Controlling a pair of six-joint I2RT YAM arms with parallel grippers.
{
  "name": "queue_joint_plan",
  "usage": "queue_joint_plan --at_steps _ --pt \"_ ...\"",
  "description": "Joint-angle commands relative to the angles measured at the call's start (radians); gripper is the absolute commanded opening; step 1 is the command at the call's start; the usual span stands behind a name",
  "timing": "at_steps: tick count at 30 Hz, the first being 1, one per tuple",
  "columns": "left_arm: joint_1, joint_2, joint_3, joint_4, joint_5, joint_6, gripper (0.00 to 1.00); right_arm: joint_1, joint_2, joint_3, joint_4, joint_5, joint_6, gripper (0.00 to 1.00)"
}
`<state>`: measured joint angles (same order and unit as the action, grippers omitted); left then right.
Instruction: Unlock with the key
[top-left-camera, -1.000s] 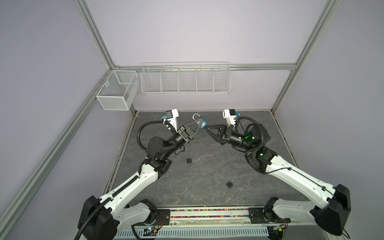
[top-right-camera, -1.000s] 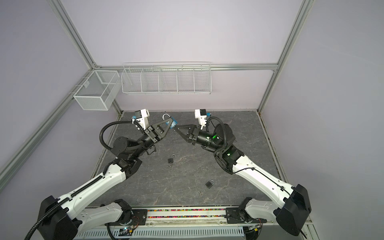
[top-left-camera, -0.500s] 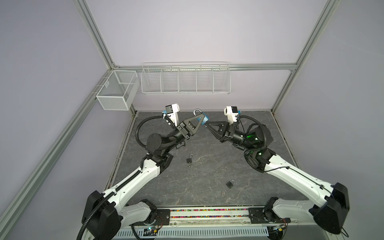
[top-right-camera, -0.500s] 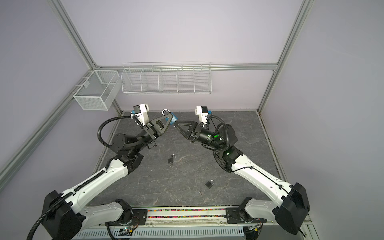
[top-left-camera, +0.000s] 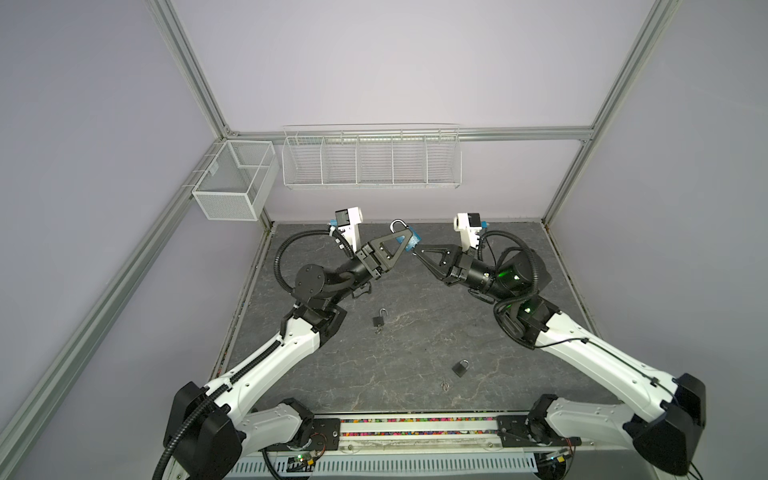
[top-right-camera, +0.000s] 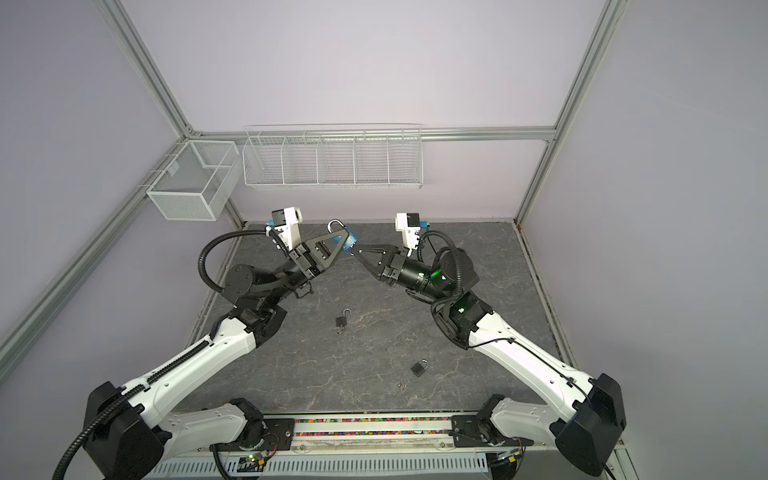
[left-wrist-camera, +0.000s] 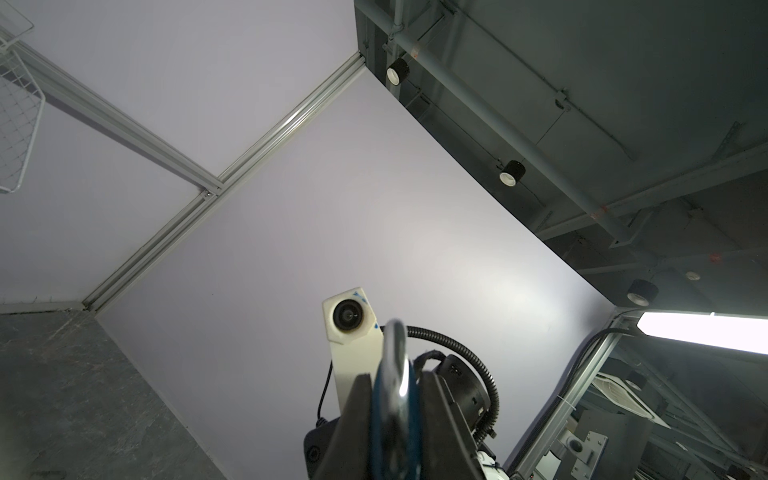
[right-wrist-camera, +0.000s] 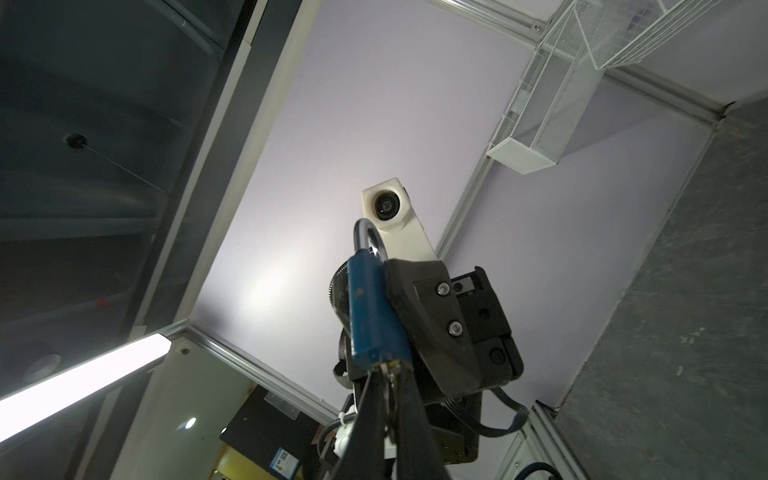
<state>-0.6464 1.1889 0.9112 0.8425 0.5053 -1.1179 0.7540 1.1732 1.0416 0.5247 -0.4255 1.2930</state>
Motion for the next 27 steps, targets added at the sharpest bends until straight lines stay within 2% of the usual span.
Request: queue_joint_plan --at_steps 1,3,6,7,11,13,15,18,21,23,27 --pt "0.014 0.003 -0.027 -0.125 -0.070 -0.017 0.04 0.015 -0.113 0.058 -0.045 0.065 -0.210 0.06" --pt "0.011 -0.004 -0.036 -0.107 -0.083 -0.033 0.12 0.025 -0.124 0.057 -0.110 0.091 -0.277 0.06" --pt "0.010 -0.035 -0.029 -0.169 -0.115 -0.017 0.16 0.035 -0.136 0.055 -0.213 0.143 -0.370 0.06" --pt "0.010 -0.047 -0.027 -0.193 -0.132 -0.010 0.23 0.037 -0.135 0.054 -0.241 0.156 -0.390 0.06" --pt "0.010 -0.057 -0.015 -0.208 -0.147 -0.012 0.37 0.038 -0.123 0.035 -0.267 0.165 -0.413 0.07" --pt "0.008 -0.054 -0.014 -0.202 -0.150 -0.019 0.39 0.038 -0.118 0.022 -0.244 0.156 -0.405 0.07" --pt "0.009 -0.047 -0.017 -0.190 -0.148 -0.032 0.45 0.037 -0.117 0.024 -0.248 0.154 -0.411 0.06" --pt "0.008 -0.057 -0.030 -0.186 -0.147 -0.034 0.55 0.037 -0.132 0.035 -0.322 0.200 -0.478 0.07" --pt "0.009 -0.111 -0.038 -0.304 -0.199 -0.016 0.66 0.064 -0.145 0.045 -0.419 0.305 -0.637 0.07" --pt "0.001 -0.164 -0.046 -0.448 -0.283 -0.019 0.77 0.097 -0.141 0.041 -0.456 0.410 -0.776 0.07" --pt "-0.046 -0.222 -0.038 -0.705 -0.443 -0.059 0.84 0.152 -0.107 0.002 -0.394 0.558 -1.006 0.06"
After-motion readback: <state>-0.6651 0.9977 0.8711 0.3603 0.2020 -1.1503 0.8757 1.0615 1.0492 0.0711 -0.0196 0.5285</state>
